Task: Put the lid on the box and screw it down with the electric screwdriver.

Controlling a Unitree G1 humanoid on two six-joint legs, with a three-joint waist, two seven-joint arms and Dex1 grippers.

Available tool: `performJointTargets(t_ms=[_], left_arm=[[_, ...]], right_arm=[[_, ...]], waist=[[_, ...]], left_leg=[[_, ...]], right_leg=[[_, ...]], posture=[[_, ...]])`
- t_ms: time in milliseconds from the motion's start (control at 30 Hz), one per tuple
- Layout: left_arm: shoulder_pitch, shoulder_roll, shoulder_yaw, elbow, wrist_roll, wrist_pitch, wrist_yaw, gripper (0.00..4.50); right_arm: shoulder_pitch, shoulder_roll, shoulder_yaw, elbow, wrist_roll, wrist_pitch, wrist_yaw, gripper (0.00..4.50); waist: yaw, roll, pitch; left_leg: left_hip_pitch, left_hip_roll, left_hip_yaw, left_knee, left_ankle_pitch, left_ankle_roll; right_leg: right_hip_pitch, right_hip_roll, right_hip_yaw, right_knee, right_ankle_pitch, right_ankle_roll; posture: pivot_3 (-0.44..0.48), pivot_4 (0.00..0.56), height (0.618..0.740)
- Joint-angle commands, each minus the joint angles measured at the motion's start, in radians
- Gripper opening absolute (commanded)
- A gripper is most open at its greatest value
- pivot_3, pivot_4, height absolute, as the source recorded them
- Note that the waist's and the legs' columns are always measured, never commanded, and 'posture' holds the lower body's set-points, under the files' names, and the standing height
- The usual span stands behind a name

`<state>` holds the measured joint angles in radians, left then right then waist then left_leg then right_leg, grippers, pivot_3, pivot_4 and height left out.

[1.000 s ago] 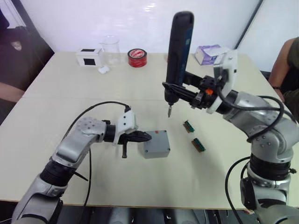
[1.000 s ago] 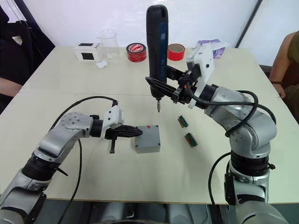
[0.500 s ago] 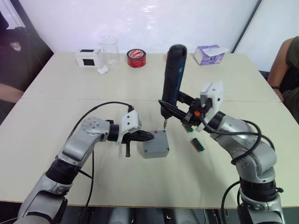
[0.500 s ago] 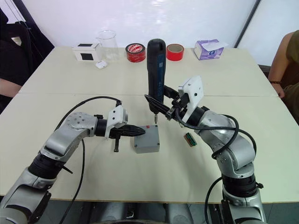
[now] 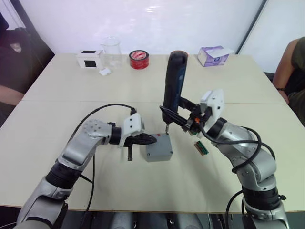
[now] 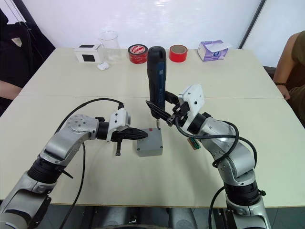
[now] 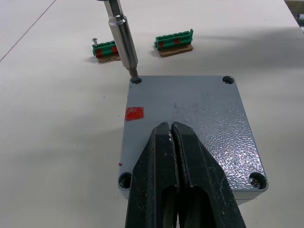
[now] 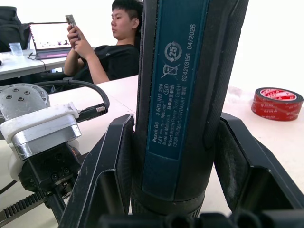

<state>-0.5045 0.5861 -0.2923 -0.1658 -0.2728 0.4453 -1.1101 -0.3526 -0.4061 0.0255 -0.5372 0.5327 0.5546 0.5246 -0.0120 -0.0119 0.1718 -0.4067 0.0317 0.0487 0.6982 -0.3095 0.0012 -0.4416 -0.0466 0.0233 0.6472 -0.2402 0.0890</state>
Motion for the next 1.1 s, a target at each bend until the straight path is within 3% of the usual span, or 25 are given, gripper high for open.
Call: performJointTargets(t_ms=[33, 733, 1100], left_arm=[[0.006, 0.011, -0.005, -0.016, 0.007, 0.008, -0.002, 0.0], [0.0, 0.012, -0.003, -0.014, 0.007, 0.015, -0.004, 0.0], [0.004, 0.007, -0.007, -0.004, 0.012, 0.013, -0.001, 0.0]], right_arm=[[-0.003, 0.002, -0.015, -0.022, 0.003, -0.044, 0.016, 1.84], [0.0, -0.022, -0.019, 0.012, -0.043, -0.088, 0.057, 1.84], [0.079, -0.031, 0.045, 0.025, -0.081, -0.09, 0.075, 1.84]], waist=[[0.0, 0.0, 0.0], [0.001, 0.0, 0.0], [0.001, 0.0, 0.0]], left_leg=[[0.0, 0.0, 0.0, 0.0, 0.0, 0.0], [0.0, 0.0, 0.0, 0.0, 0.0, 0.0], [0.003, 0.0, 0.0, 0.0, 0.0, 0.0]], right_leg=[[0.0, 0.0, 0.0, 0.0, 0.0, 0.0], [0.001, 0.0, 0.0, 0.0, 0.0, 0.0], [0.004, 0.0, 0.0, 0.0, 0.0, 0.0]], posture=[[0.0, 0.15, 0.74], [0.0, 0.15, 0.74], [0.0, 0.15, 0.74]])
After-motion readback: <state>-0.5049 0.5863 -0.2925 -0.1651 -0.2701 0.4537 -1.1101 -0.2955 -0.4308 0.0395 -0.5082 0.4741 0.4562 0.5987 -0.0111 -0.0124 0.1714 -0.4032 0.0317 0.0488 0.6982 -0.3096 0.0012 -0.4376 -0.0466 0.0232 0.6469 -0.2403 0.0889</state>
